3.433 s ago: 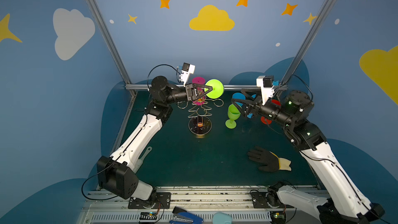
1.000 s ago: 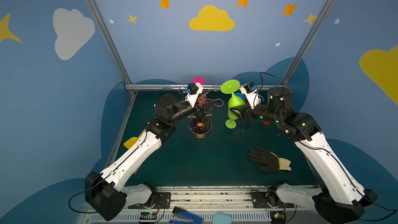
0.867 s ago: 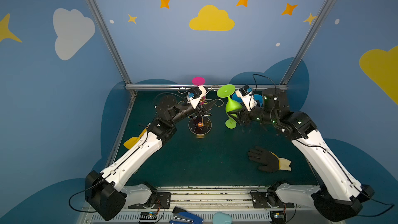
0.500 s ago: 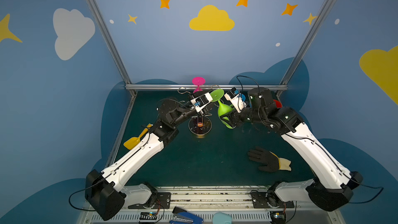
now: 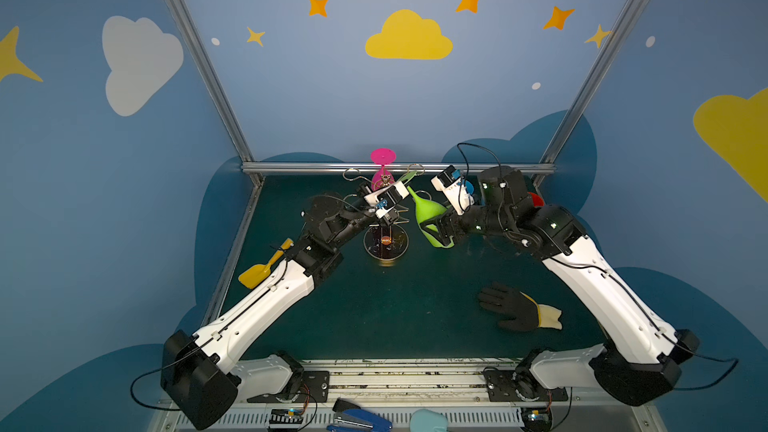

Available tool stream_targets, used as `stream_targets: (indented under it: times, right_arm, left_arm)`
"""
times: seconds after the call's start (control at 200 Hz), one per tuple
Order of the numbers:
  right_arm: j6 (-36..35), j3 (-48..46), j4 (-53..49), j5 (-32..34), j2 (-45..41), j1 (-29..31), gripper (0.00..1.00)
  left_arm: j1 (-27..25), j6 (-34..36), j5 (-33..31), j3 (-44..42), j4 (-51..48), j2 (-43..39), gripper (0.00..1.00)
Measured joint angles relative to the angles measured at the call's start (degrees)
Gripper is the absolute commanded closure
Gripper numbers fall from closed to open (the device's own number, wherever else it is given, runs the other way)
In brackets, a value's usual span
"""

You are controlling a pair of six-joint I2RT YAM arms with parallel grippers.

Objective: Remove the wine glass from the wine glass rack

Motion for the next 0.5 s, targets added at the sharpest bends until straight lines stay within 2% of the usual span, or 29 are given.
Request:
stream_targets:
  times: [0.29,0.395,0.501]
  right_arm:
    - [7.28,-14.71,20.41,-13.09,-15.13,-10.67,0.14]
    - [10.23,-18.67,26.14,-15.23,-19.98,-13.99,0.16]
    - [12.15,-22.1,29.22,-15.72,-23.39,-15.1,0.22]
  left_arm:
    - [0.55,-13.99,-7.61,-1.42,-0.85,-3.21,0.97]
    - [1.46,-19.67,-8.39,-2.1,-1.2,-3.76,0.97]
    - [2.43,-24.48,-8.31,-2.54,-1.84,-3.96,0.97]
